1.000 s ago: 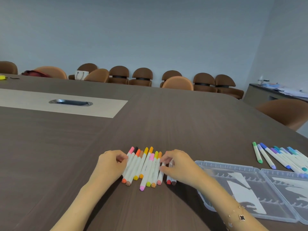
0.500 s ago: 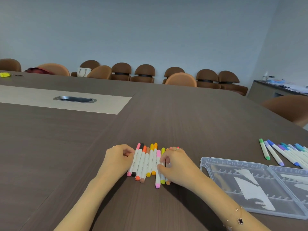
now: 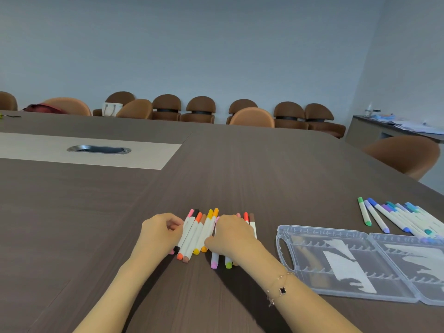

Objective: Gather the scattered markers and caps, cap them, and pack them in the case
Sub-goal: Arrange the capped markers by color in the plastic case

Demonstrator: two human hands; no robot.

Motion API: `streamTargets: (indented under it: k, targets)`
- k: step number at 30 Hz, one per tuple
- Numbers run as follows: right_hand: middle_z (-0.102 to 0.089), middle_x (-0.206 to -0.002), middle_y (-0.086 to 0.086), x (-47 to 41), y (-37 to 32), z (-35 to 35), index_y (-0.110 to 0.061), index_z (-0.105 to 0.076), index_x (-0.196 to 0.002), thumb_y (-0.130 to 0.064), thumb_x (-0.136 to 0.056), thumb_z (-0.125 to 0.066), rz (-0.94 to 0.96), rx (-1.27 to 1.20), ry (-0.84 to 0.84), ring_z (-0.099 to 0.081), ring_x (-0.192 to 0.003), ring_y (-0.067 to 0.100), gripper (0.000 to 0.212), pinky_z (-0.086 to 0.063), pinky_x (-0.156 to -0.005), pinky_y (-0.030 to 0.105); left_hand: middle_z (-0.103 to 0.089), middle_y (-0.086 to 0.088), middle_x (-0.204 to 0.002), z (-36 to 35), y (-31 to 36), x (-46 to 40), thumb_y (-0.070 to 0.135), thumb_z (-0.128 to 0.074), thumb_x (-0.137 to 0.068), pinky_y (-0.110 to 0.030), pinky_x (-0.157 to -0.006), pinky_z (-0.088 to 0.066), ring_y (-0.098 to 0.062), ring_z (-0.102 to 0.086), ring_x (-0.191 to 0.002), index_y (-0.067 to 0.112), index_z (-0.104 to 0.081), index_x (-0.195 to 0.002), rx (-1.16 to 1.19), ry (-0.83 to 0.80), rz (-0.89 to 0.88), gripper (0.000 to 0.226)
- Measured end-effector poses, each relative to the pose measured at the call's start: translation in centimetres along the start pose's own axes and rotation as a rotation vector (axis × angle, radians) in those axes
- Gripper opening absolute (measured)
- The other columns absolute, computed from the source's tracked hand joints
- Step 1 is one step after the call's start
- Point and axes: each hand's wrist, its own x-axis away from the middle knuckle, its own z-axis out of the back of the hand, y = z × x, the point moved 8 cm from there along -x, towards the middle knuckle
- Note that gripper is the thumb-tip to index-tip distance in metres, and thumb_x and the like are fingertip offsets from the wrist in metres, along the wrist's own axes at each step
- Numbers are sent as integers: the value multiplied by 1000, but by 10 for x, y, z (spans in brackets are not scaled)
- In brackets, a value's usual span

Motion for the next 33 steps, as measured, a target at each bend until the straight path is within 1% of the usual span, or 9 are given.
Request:
streamTargets:
  k: [4,9,13,15,19,23,26,30,33]
  targets:
    - [-38,-58,1,4,14,3,-14,-38,-60,-30,-85,-56,-30,-223,-64,-39,-51,12,35,-31,-48,21,-66,5,-90,-1,-1,2,22,-64,-89,-8,-45,-35,-4,-59,-52,21,-64,-104,-7,-23,51,15]
    - [-30,-57,-2,16,43,19,-12,-45,-65,-35,-86,-53,-51,-532,-108,-30,-52,11,32,-28,-54,23,-65,3,-92,11,28,15,28,-64,-88,-10,-51,-41,-7,-60,-70,23,-66,-89,30,98,-65,5]
    - [-42,-52,-10,40,75,51,-17,-62,-65,-31,-87,-52,-23,-825,-34,-32,-56,10,28,-30,-57,21,-71,9,-80,-36,73,43,53,-66,-80,-29,-67,-53,-5,-58,-67,29,-73,-81,272,-383,32,25]
    - [-50,-55,-12,49,91,60,-17,-67,-67,-29,-87,-52,-29,-877,3,-35,-56,9,27,-34,-61,20,-66,10,-71,-61,95,60,51,-65,-81,-23,-62,-51,-3,-54,-61,25,-74,-86,265,-545,22,29]
    - [-63,-68,-10,61,123,68,-19,-69,-70,-29,-88,-56,-42,-864,62,-45,-56,5,24,-38,-64,21,-54,7,-58,-92,130,74,43,-69,-82,-20,-57,-41,-8,-46,-53,18,-76,-80,366,-585,-24,26]
    - [-69,-78,-3,71,159,69,-17,-72,-84,-31,-89,-60,-93,-847,164,-51,-60,7,19,-42,-59,20,-61,10,-57,-118,150,84,41,-67,-84,-13,-57,-44,-4,-50,-53,14,-77,-83,330,-591,-52,29]
    - [-64,-67,-4,75,179,56,-13,-72,-79,-30,-89,-60,-181,-875,98,-47,-58,8,23,-41,-53,18,-68,10,-64,-113,149,83,43,-63,-86,-10,-54,-44,-1,-55,-54,18,-76,-82,212,-517,-123,29]
    - [-61,-60,1,76,185,33,-6,-67,-69,-29,-87,-59,-231,-670,21,-53,-50,10,30,-45,-53,20,-66,-8,-65,-54,111,50,26,-61,-89,-12,-65,-38,-3,-56,-63,9,-72,-75,101,-82,-106,25]
    - [-55,-49,-1,70,180,26,-8,-63,-57,-30,-85,-58,-206,-542,28,-53,-45,9,36,-46,-55,22,-66,3,-82,-21,68,31,22,-61,-88,-20,-51,-41,-8,-57,-76,23,-68,-78,30,97,4,13]
